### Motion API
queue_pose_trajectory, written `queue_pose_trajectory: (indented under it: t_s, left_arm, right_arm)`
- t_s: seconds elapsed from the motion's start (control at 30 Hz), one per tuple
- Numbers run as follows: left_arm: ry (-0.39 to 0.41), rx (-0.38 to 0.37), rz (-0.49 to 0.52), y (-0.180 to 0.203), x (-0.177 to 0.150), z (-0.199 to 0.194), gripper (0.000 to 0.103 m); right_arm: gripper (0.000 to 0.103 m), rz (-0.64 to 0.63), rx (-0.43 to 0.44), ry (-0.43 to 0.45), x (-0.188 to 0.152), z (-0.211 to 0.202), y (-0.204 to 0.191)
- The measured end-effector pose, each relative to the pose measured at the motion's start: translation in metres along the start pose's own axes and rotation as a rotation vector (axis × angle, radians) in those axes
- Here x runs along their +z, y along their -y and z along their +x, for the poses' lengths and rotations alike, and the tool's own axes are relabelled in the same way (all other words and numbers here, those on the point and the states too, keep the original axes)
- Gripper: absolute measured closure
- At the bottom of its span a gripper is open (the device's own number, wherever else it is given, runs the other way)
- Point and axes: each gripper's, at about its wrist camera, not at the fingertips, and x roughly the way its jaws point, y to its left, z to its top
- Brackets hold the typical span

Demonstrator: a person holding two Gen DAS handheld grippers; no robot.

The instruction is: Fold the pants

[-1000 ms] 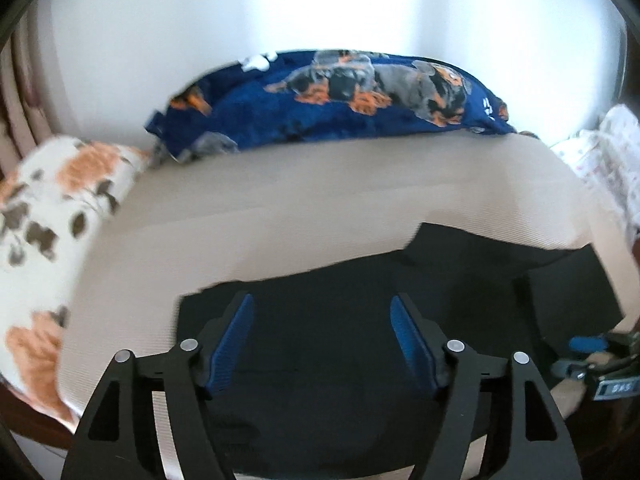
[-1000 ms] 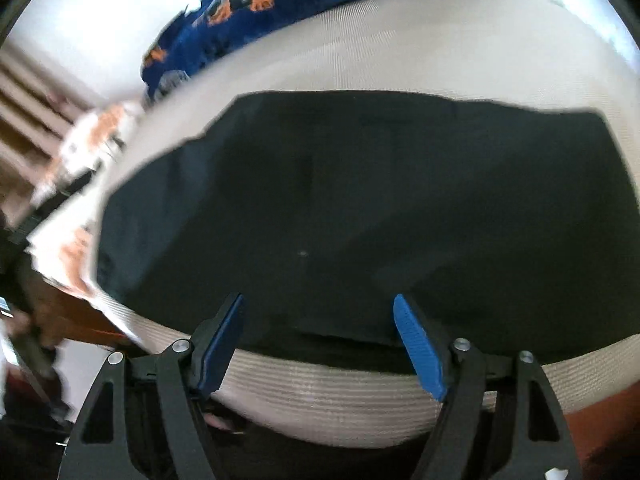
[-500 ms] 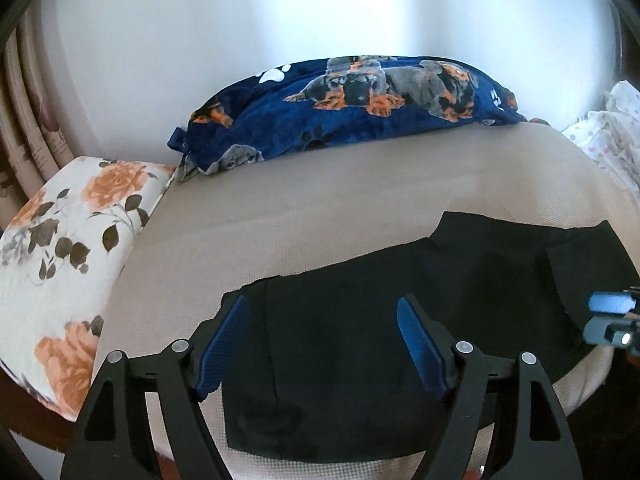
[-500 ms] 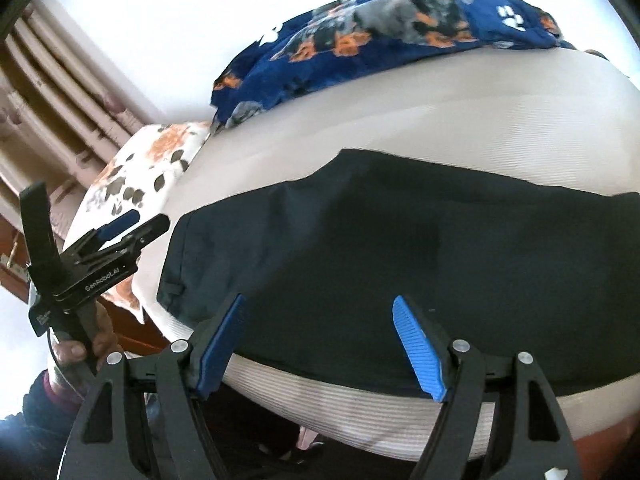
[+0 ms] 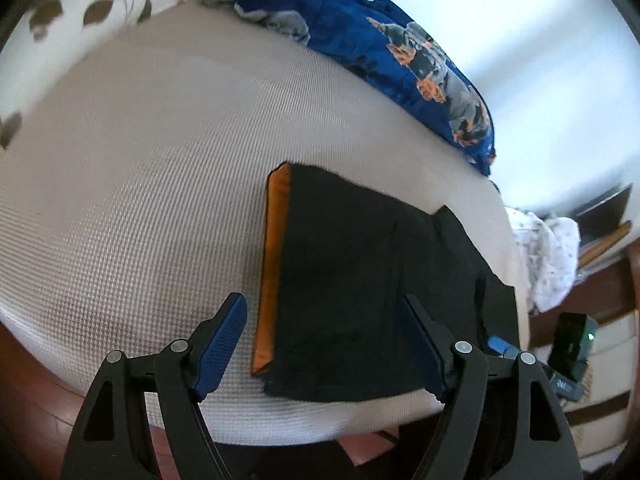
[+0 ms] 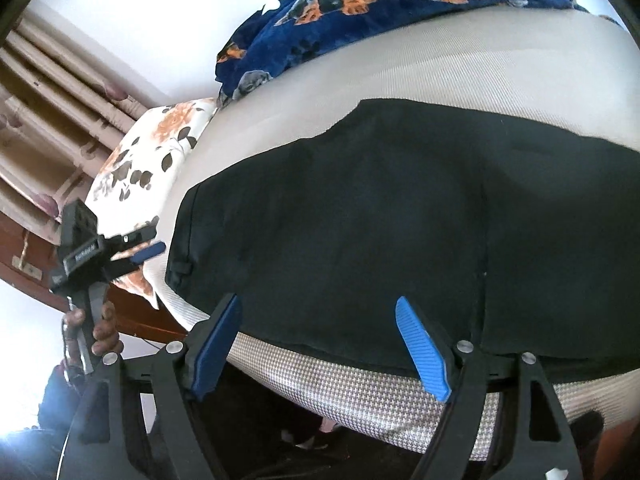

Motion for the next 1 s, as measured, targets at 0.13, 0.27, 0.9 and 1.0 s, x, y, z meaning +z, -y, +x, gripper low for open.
queue_pose_trajectory:
  t_s: [0.13, 0.27, 0.9, 1.0]
  left_arm:
    - [-0.072, -0.054, -0.048, -0.019, 0.002, 0.019, 0.031]
    - [-0.091, -0.098, -0.102, -0.036, -0.002, 0.024, 0.033]
    - [-0.123, -0.222, 0.011, -0.008, 0.009, 0.050, 0.076]
    - [-0.078, -0.227, 0.068, 0.016, 0.008, 0.030, 0.082]
  right_arm:
    - [0.025, -0.001, 0.005, -0.014, -0.002, 0.003, -0.001]
    - [0.024, -0.007, 0.004, -0.007, -0.002, 0.002, -0.002]
    - [0.018, 0.064, 0.026, -0.021, -0.006, 0.013, 0.009]
    - [0.018, 0.059, 0.049, -0.008, -0.003, 0.011, 0.008]
